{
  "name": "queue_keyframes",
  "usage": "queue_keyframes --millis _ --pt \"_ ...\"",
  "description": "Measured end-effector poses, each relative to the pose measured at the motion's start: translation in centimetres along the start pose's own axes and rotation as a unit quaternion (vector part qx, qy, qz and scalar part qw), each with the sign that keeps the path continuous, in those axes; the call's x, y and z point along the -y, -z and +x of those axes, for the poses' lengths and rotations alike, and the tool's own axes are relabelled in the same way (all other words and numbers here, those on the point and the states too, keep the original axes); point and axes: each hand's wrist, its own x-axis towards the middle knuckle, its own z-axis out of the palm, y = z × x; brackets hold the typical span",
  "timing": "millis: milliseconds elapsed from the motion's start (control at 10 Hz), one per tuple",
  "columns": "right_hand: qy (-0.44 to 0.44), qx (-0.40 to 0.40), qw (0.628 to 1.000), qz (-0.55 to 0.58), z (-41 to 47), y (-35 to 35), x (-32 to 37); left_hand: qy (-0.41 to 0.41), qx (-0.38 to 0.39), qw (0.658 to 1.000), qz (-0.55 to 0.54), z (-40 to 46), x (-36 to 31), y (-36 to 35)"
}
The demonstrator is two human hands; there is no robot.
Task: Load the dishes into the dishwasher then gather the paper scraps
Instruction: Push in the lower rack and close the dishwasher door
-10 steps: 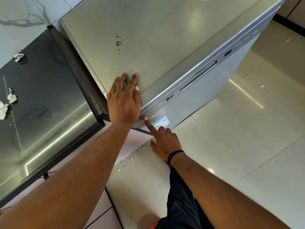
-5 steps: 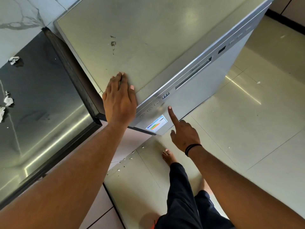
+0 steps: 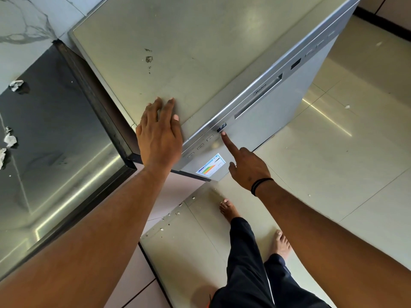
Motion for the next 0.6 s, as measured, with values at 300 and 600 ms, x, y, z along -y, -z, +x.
queue_keyframes --millis 300,600 --pt "-0.005 0.008 1.000 0.014 0.14 0.09 0.04 0.000 -0.001 1.000 -0.004 -0.04 -0.02 -0.03" --pt "-0.012 0.015 0.999 0.035 0.17 -0.13 0.16 0.005 -0.003 1.000 -0.005 -0.08 -0.06 -0.05"
